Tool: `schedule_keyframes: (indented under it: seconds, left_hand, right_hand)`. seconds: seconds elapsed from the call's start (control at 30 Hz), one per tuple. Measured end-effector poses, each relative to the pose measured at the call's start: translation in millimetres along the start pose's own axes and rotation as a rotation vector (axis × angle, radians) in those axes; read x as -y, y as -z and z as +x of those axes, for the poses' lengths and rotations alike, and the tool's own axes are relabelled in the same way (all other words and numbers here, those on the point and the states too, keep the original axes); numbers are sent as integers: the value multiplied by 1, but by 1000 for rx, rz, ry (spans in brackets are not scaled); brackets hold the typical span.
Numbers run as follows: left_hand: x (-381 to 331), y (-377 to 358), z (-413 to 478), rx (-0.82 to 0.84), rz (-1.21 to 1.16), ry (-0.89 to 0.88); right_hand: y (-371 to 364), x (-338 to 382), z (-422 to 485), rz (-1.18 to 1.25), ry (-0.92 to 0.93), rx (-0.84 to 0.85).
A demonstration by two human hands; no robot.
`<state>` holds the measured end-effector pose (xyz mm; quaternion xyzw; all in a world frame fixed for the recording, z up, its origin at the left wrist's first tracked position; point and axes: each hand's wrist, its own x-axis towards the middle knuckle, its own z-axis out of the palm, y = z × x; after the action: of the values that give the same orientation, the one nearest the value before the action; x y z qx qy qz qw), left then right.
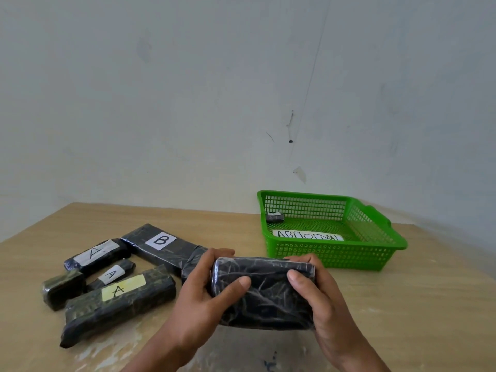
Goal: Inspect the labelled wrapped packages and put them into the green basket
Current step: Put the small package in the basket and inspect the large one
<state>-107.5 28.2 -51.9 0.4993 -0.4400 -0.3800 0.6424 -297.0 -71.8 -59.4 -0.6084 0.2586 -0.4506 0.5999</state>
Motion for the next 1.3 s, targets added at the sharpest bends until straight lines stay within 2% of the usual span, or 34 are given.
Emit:
schedule_keyframes:
  seconds: [0.17, 0.4, 0.53, 0.63, 0.83, 1.03, 1.2, 1.3]
  left_hand:
    - [4, -7, 1, -67, 59, 1]
    - [-3, -4, -2, -3, 75, 60]
    - [-2, -6, 0, -61, 50, 90]
    - [-3, -3, 2, -49, -27, 102]
    - [0, 4, 0, 87, -61, 8]
    - [3, 1, 0, 63, 21, -53]
    - [-1, 1, 0, 36, 39, -78]
    - [-12, 0, -4, 33, 180, -171]
  right_hand:
    - [-1, -2, -1, -181, 16, -11]
    - [-4, -6, 0, -146, 21, -1]
    - [2, -5, -1, -91, 31, 72]
    - [3, -2, -2, -156, 90, 119]
    - [3, 1, 1, -197, 109, 77]
    - [0, 6, -5, -329, 147, 115]
    - [0, 7, -3, -230, 87, 110]
    - [-2, 8, -2, -222, 47, 93]
